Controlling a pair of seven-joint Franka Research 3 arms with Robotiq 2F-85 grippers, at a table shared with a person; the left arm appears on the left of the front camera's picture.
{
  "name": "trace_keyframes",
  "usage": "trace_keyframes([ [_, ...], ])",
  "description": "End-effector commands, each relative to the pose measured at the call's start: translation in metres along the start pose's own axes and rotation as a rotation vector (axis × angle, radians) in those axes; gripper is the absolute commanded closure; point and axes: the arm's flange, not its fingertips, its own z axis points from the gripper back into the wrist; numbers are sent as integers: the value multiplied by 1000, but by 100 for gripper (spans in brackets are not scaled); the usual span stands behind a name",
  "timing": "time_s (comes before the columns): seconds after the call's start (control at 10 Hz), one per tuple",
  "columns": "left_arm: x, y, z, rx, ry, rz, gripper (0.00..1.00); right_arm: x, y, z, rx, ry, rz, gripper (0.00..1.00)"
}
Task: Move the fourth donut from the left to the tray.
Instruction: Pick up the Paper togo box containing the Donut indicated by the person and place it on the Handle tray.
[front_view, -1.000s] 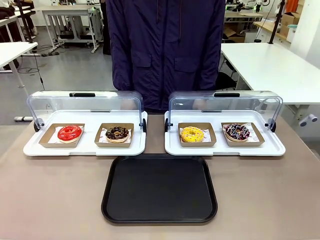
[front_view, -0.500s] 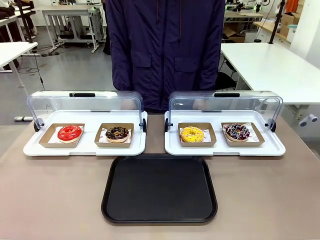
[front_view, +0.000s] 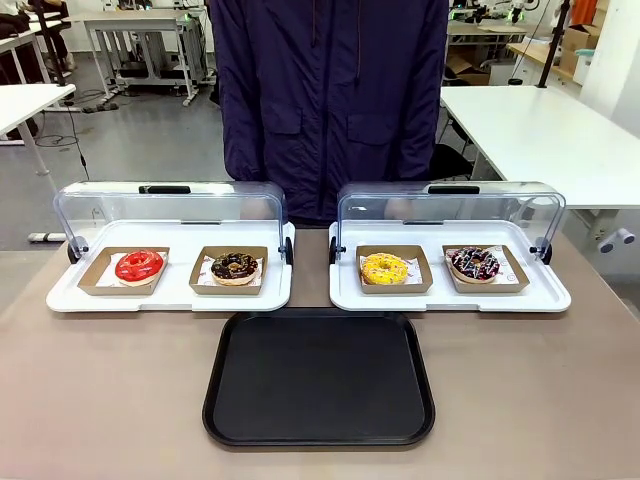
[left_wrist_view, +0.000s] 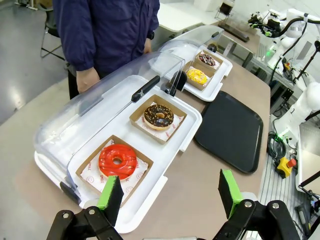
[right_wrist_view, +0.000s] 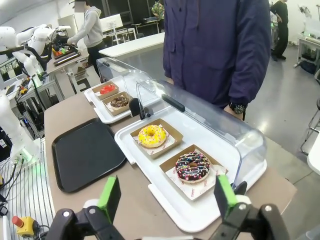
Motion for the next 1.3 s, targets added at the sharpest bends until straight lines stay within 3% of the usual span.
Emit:
trace_keyframes([
  [0.0, 0, 0, 1, -6, -9, -2, 0, 2, -4, 0, 1, -31, 30, 0],
  [1.2, 0, 0, 1, -6, -9, -2, 0, 2, -4, 0, 1, -31, 30, 0],
])
